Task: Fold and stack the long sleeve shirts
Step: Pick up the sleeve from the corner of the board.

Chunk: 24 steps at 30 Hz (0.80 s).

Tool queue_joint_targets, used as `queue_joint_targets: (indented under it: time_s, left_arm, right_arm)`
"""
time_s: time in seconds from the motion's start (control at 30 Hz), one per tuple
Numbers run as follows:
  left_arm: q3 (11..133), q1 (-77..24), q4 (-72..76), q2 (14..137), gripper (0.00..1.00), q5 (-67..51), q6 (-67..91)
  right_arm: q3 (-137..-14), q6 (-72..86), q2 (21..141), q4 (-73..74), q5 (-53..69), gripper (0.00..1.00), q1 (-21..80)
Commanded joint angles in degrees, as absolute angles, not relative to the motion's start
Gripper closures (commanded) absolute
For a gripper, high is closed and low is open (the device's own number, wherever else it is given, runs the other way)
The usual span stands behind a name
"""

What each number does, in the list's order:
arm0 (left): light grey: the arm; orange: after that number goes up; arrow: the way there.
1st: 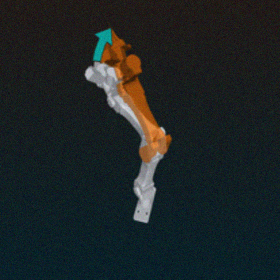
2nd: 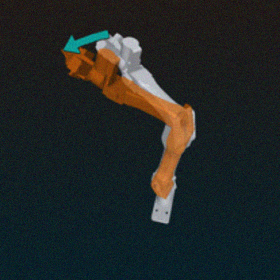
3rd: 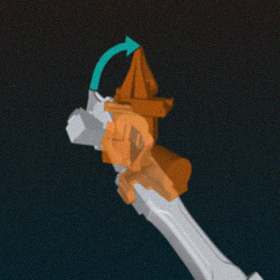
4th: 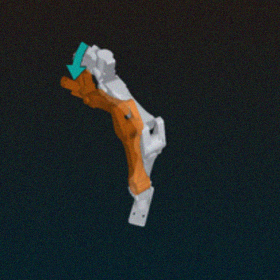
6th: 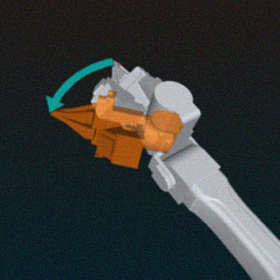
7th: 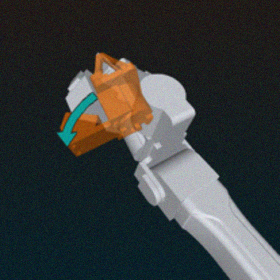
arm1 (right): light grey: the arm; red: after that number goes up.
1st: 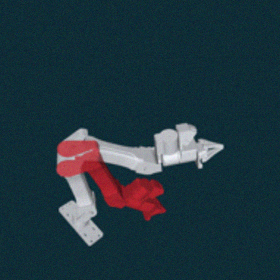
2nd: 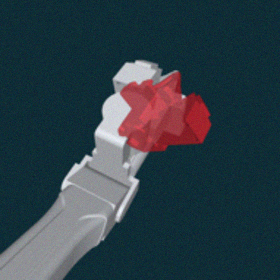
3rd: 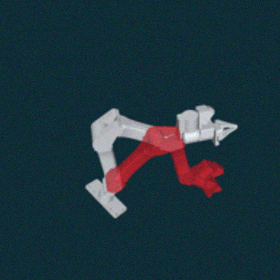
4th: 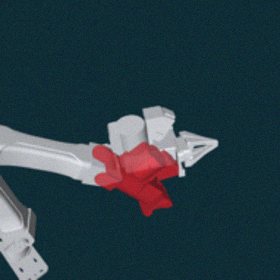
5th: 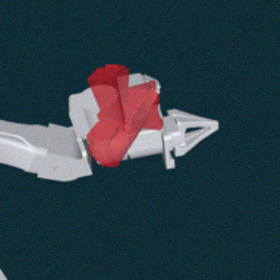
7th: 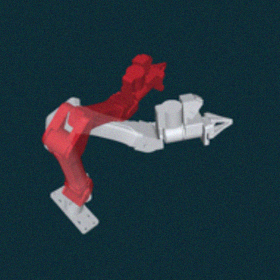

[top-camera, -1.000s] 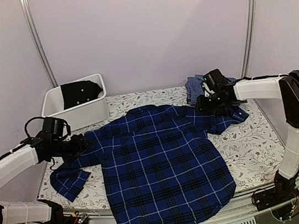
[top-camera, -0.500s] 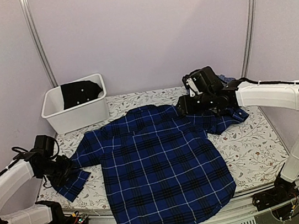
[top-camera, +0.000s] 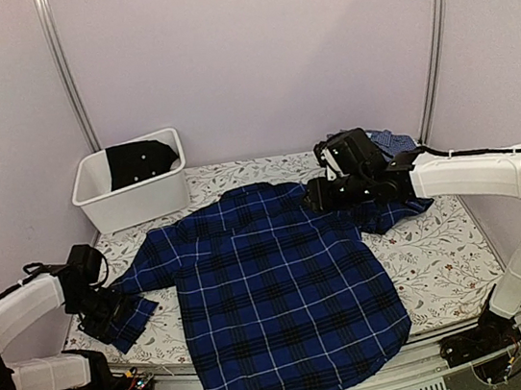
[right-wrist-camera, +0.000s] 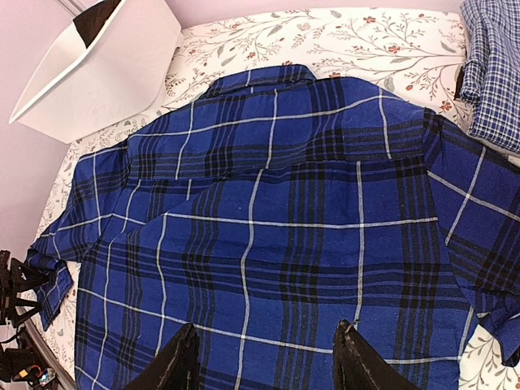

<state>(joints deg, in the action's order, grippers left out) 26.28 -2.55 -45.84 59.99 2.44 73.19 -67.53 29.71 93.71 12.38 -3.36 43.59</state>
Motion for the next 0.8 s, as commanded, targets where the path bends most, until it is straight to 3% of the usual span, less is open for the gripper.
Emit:
queue_joint_targets:
  time_s: [0.0,0.07,0.2,0.43,0.53,0.6,0.77]
  left_arm:
    - [23.82,-1.85,-48.39,62.08,0.20,4.01,73.83]
    - [24.14,-1.85,-48.04,61.55,0.26,4.65,73.20]
    - [23.77,-1.89,-45.68,63.50,0.47,4.72,71.31]
    - [26.21,-3.38,-44.01,71.68,0.66,5.48,66.99]
    - [27.45,-3.66,-43.43,74.14,0.81,5.81,65.57]
    - [28.24,-3.69,-42.91,75.04,0.97,5.83,64.29]
    - [32.07,-4.95,-44.15,74.35,1.00,7.95,61.65]
  right_arm:
    - [-66.77,30.85,90.54,10.88,-4.88,0.45,44.53]
    - [-66.54,30.77,89.91,10.46,-4.99,0.45,44.54]
    - [-66.34,31.00,89.95,10.10,-4.24,0.45,44.64]
    - [-64.36,32.67,89.76,8.18,-4.19,0.46,45.72]
    - [-64.23,32.96,89.61,7.83,-4.52,0.46,46.42]
    - [-64.23,33.05,89.56,7.74,-4.65,0.46,46.93]
    - [-65.17,32.36,90.19,7.43,-4.63,0.45,48.31]
